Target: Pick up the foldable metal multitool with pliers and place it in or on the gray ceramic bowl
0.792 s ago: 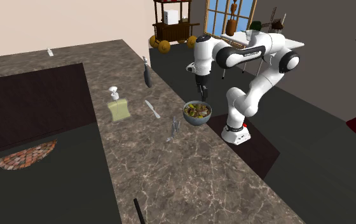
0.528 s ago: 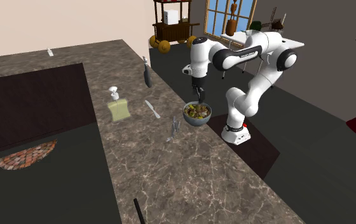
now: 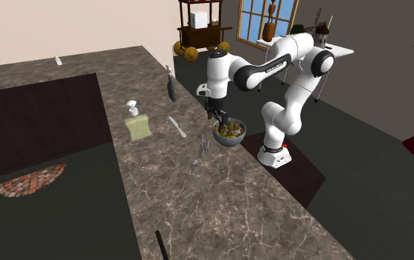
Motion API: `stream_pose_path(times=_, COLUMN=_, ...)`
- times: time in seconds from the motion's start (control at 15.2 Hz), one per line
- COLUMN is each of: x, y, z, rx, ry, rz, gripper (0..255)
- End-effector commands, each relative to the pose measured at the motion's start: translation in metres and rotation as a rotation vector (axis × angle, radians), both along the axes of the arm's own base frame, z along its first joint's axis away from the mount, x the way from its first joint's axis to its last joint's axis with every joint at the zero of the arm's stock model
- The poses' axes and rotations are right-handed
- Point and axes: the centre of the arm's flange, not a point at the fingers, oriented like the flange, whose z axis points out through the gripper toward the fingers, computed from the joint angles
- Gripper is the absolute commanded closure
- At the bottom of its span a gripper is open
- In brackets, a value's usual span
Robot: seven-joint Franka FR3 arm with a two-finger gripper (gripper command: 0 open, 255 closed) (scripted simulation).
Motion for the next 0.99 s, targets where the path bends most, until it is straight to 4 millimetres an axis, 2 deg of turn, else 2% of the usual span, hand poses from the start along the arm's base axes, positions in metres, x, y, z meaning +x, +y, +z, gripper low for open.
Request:
stream_pose_path(times=0.0, x=0.022, y=0.015, z=-0.004, rx=0.006, ry=-0.016, rz=0.093, gripper=0)
stream_pose_path(times=0.33, x=0.062, y=0.054, z=-0.009, rx=0.021, ry=-0.052, rz=0.305, gripper=0)
stream_pose_path(times=0.79, x=0.065, y=0.054, z=-0.046, rx=0.021, ry=-0.052, rz=0.305, gripper=0)
stream_pose_path(times=0.92, x=0.065, y=0.054, z=-0.049, rx=0.021, ry=-0.052, rz=0.305, gripper=0)
